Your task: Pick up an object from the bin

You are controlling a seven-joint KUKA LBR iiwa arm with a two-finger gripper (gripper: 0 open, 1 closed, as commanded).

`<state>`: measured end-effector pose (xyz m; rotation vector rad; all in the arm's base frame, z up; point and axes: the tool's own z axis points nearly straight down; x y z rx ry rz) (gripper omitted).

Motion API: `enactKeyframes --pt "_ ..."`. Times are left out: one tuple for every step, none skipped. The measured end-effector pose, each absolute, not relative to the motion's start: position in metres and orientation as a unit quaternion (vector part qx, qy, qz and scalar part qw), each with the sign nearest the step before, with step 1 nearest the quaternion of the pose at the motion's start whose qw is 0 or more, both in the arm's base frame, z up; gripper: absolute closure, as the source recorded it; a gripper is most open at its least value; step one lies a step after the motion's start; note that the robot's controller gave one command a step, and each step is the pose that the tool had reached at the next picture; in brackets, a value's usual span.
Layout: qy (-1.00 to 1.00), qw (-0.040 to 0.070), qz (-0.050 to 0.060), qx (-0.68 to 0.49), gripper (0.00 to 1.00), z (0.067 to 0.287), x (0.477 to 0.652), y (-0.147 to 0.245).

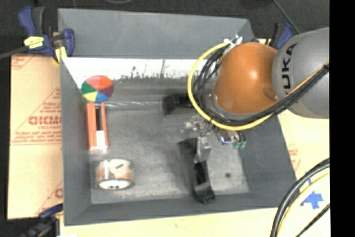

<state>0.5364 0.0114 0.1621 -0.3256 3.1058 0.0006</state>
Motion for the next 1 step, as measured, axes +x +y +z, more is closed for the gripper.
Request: enactKeyframes --pt "0.992 -0.001 0.000 -0.123 1.00 0.2022 0.5456 -0.0021"
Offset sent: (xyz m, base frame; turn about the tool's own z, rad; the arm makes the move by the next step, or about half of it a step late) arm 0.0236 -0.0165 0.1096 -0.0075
